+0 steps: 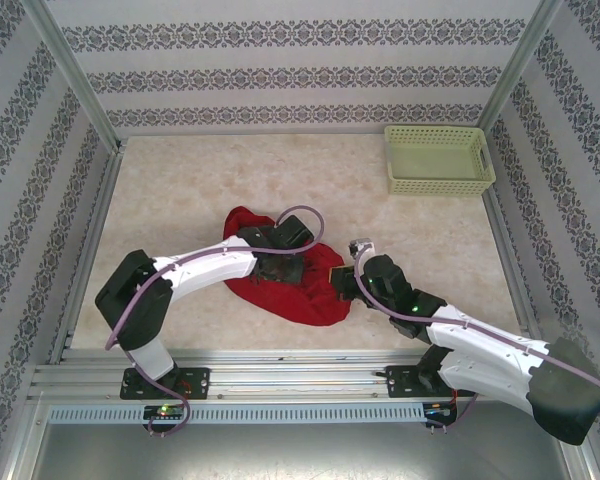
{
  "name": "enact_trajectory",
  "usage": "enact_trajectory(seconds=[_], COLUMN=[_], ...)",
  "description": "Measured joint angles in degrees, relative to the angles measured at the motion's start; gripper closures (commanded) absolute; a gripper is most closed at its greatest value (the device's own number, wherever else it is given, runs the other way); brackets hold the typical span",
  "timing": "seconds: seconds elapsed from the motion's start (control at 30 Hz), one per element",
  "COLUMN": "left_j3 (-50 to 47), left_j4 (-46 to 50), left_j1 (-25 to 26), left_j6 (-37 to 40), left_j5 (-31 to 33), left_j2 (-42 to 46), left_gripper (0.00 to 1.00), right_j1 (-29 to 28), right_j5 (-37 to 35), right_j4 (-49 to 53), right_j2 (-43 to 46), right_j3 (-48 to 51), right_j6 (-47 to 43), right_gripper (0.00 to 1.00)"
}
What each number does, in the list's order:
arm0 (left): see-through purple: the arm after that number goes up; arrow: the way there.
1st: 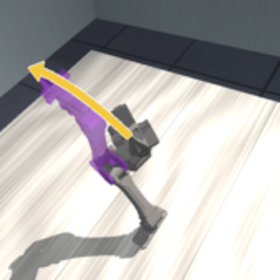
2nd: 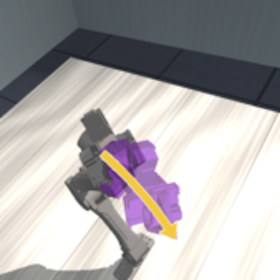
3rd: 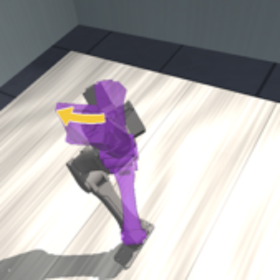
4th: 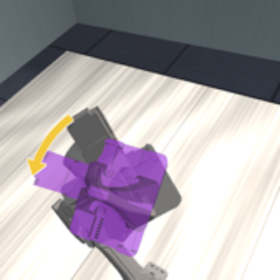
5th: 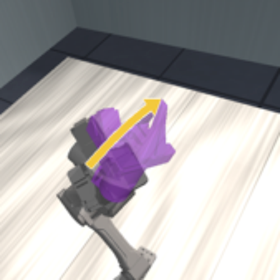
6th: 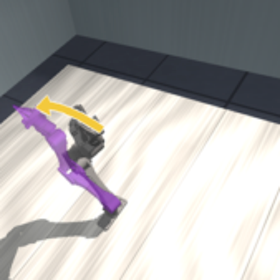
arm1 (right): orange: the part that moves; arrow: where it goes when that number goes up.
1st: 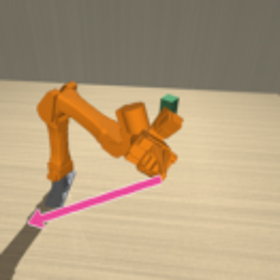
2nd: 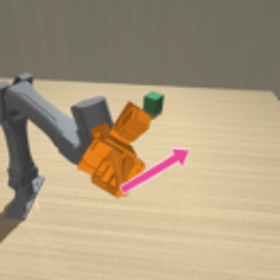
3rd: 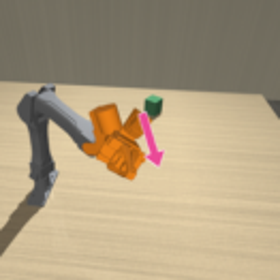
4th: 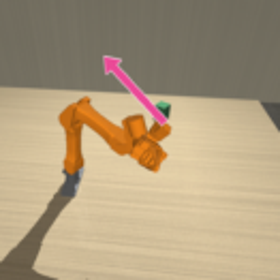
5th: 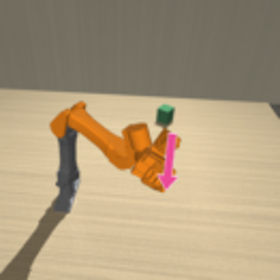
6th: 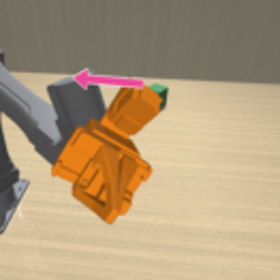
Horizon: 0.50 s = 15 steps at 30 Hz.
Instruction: Fold the inside-out t-shirt
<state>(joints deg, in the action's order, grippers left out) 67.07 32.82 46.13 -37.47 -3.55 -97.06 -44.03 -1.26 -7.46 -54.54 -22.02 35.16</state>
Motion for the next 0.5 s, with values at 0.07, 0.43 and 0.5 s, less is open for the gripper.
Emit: enact_trajectory(seconds=[0.07,0.43,0.5], left_j3=[-0.35,-14.03,-18.16], left_j4=[-0.09,-3.02,-3.74], left_j1=[0.0,1.03,1.03], left_j6=[0.98,7.21,7.26], left_j5=[1.97,15.65,15.65], left_j2=[1.75,41.72,43.91], left_gripper=[1.0,1.0,1.0], right_j1=[0.9,3.76,3.76], right_j5=[-1.07,2.23,2.71], right_j4=[1.57,-2.62,-1.01], right_j2=[-0.17,-3.93,-5.09], right_j3=[-0.5,-0.02,-0.61], right_j6=[1.29,5.35,4.24], right_gripper=[1.0,0.54,0.42])
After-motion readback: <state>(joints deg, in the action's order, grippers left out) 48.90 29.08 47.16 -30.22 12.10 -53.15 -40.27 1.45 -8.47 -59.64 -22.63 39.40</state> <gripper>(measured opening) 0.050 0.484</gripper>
